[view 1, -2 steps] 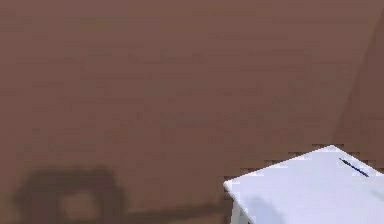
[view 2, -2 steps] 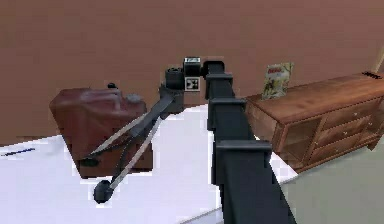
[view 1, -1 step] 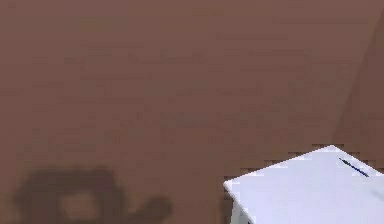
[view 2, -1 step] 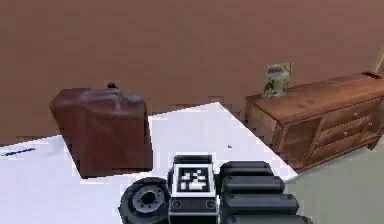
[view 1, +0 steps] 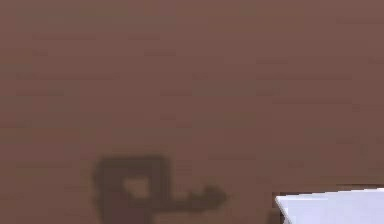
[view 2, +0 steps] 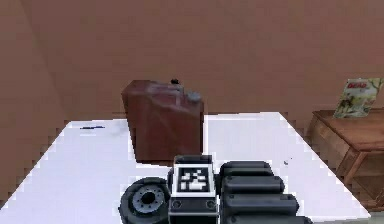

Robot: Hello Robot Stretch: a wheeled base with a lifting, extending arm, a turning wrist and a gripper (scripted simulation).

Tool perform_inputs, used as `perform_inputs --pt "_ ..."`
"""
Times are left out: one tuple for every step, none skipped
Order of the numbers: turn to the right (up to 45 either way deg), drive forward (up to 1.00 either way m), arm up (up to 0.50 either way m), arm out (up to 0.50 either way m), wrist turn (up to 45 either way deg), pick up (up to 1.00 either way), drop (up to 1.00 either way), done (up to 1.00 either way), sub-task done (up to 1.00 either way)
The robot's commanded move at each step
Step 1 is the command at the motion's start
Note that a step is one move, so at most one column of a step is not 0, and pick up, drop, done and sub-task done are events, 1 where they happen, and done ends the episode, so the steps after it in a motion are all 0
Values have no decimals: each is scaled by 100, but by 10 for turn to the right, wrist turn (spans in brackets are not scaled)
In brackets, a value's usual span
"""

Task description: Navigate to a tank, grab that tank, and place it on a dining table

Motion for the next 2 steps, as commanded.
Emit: perform_inputs --pt "0 0 0 34 0 0 0 0 0" --pt "0 0 0 0 450 0 0 0 0"
